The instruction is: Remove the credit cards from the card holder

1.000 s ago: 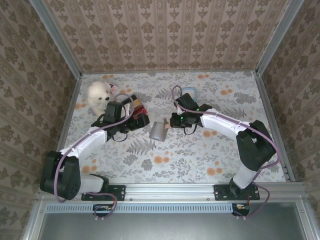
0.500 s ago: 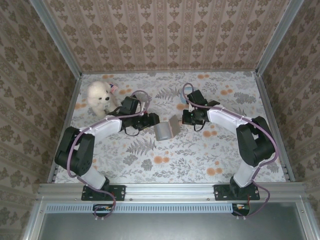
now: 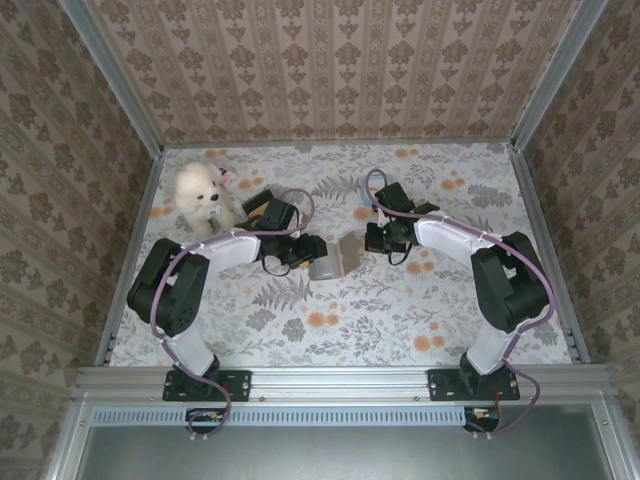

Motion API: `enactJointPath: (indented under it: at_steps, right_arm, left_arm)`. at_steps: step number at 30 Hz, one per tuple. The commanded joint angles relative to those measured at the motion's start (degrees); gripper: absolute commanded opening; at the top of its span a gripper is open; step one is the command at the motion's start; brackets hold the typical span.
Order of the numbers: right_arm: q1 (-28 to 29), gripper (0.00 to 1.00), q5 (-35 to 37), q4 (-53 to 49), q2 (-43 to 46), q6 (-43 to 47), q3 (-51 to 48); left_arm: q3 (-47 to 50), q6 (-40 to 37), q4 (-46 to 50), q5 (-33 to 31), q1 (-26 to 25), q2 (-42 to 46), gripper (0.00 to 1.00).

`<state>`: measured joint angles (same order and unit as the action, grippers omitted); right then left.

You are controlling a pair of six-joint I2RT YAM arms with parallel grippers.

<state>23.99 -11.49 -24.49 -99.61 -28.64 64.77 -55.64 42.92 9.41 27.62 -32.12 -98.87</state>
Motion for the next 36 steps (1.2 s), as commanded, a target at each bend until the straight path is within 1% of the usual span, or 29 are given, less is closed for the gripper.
enactJointPath:
  at_steps: [1,8,13,15,18,30,36]
  right_arm:
    - [-0.3,0.09,-2.6,-0.5,-0.4,0.0,-0.8]
    - [-0.2,0.09,-3.1,0.0,-1.6,-0.6,-1.0]
    - [-0.2,0.09,-3.2,0.0,-2.1,-0.5,-0.9]
    - [-0.3,0.09,-3.4,0.0,-2.3,-0.5,-0.8]
    - [-0.2,0.09,-3.5,-0.2,-2.3,-0.2,-0.9]
    - [-0.2,0.09,-4.4,0.7,-3.1,-0.6,-1.6]
    - [-0.1,0.09,-4.6,0.8,-3.2,-0.6,-1.8]
  left_arm:
    - [-2.3,0.1,2.5,-1.3,0.0,-1.2,0.52]
    - [-3.8,-0.9,3.2,0.4,0.0,-3.0,0.55]
    - [-4.6,-1.6,4.3,0.1,0.0,-4.0,0.56]
    - [-4.9,-1.4,4.2,0.2,0.0,-4.7,0.58]
    - [-5.0,-0.8,2.8,1.7,0.0,-5.6,0.58]
    - [-5.2,-0.8,-0.9,6.0,0.0,-5.5,0.47]
    - [-4.8,-0.6,-2.7,7.8,0.0,-5.8,0.46]
